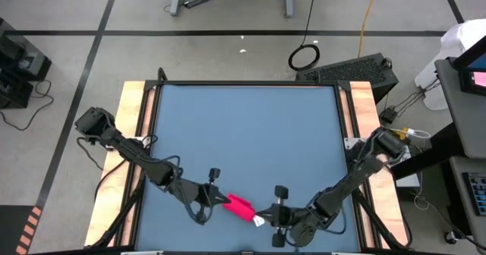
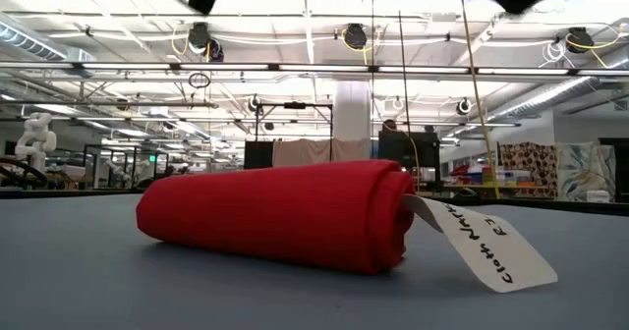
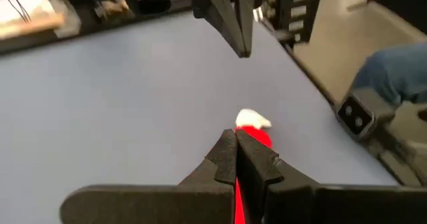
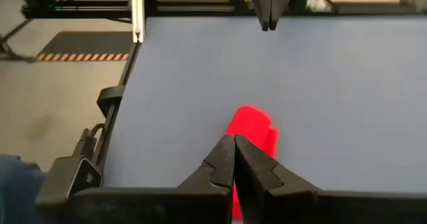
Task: Roll towel
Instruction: Return to Home Position
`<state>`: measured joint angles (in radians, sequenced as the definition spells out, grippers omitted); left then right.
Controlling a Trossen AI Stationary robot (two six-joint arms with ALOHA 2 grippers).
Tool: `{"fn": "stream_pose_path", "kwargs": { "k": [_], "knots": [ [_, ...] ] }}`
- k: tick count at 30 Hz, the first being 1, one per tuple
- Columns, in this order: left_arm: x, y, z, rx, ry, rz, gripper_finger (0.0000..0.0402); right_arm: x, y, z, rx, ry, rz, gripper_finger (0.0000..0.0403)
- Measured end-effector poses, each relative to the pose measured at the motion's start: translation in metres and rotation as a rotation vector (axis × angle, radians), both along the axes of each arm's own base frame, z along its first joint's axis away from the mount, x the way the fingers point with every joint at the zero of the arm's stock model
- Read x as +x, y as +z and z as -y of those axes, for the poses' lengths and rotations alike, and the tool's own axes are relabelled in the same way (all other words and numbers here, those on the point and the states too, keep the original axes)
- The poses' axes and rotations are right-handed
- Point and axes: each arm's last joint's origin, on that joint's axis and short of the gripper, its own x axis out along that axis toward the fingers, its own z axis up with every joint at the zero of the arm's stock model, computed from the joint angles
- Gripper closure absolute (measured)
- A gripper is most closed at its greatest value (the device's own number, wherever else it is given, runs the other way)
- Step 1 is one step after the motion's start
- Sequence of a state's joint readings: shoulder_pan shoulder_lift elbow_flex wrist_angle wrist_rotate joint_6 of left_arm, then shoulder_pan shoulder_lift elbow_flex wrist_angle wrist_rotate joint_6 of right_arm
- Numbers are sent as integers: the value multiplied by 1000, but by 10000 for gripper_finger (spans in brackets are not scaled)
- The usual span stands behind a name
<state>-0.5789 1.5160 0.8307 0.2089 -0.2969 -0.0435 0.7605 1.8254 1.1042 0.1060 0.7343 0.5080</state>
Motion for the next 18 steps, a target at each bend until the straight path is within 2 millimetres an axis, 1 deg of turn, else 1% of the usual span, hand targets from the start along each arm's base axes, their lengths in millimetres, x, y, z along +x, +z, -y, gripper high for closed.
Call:
{"fn": "stream_pose_path", "kwargs": {
  "k": [5,8,11,13,16,18],
  "knots": [
    [-11,26,-9,33,1,97,399,-26,47,15,-129,78,-23,403],
    [-22,37,-18,37,10,142,399,-46,68,27,-183,111,-61,403],
    [-32,42,-30,38,57,168,399,-62,82,38,-227,126,-101,403],
    [-37,41,-37,48,98,177,399,-71,88,45,-248,128,-122,403],
    [-40,40,-48,59,158,187,399,-79,97,55,-281,110,-124,403],
    [-38,40,-53,59,186,192,400,-84,102,60,-291,120,-118,403]
  ]
}}
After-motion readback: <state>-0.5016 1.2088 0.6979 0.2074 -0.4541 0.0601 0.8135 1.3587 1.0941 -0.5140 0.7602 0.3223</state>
